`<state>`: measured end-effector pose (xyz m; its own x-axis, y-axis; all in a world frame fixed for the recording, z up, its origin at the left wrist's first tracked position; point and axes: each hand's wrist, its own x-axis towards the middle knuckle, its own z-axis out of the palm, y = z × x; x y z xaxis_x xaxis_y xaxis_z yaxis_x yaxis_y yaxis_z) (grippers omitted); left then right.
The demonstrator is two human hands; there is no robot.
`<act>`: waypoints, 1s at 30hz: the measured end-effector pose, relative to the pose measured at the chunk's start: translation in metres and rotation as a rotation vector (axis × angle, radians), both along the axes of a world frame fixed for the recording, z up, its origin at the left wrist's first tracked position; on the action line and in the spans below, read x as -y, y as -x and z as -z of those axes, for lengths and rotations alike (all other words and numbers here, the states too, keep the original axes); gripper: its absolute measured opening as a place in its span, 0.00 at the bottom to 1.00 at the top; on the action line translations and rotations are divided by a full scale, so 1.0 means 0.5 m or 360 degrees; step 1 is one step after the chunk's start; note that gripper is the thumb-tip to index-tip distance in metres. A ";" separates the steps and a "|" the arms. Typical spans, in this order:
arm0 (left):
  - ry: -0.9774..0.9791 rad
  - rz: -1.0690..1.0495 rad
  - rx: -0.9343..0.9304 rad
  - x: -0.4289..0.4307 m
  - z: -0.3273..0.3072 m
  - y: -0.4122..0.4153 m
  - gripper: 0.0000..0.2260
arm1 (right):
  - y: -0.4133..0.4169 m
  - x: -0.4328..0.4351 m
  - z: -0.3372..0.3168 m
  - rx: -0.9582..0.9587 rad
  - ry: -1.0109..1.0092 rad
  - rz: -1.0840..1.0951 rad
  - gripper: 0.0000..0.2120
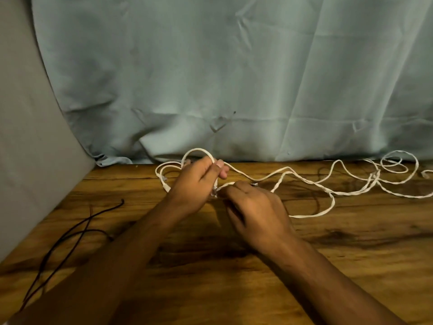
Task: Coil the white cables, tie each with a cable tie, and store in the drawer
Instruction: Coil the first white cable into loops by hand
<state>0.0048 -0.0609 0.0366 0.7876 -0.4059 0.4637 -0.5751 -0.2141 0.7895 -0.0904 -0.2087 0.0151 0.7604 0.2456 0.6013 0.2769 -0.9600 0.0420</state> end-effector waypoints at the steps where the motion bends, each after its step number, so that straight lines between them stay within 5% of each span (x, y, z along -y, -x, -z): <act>1: -0.0062 0.0013 -0.0001 -0.002 0.006 -0.005 0.15 | -0.001 0.003 -0.001 0.0031 0.0008 0.0004 0.12; 10: -0.0571 0.0294 -0.0091 -0.022 0.001 -0.010 0.16 | -0.005 0.045 -0.007 0.0274 -0.0256 -0.0149 0.13; 15: -0.0370 0.0585 -0.0387 -0.011 -0.027 0.017 0.18 | -0.011 0.067 0.000 0.0336 -0.0360 -0.0158 0.18; 20: -0.0154 0.0947 -0.0737 -0.007 -0.049 0.041 0.17 | -0.016 0.066 0.004 0.0381 -0.0791 -0.0206 0.17; 25: 0.0377 0.1506 -0.1296 -0.011 -0.057 0.051 0.17 | -0.019 0.059 0.022 0.0185 -0.1140 -0.0197 0.19; 30: 0.0873 0.1779 -0.1557 -0.005 -0.077 0.042 0.18 | -0.027 0.049 0.050 -0.0009 -0.0868 0.0033 0.10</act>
<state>-0.0162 -0.0582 0.0753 0.2886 -0.9226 0.2561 0.5160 0.3752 0.7701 -0.0766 -0.2331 -0.0100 0.7653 -0.1159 0.6331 0.2564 -0.8473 -0.4650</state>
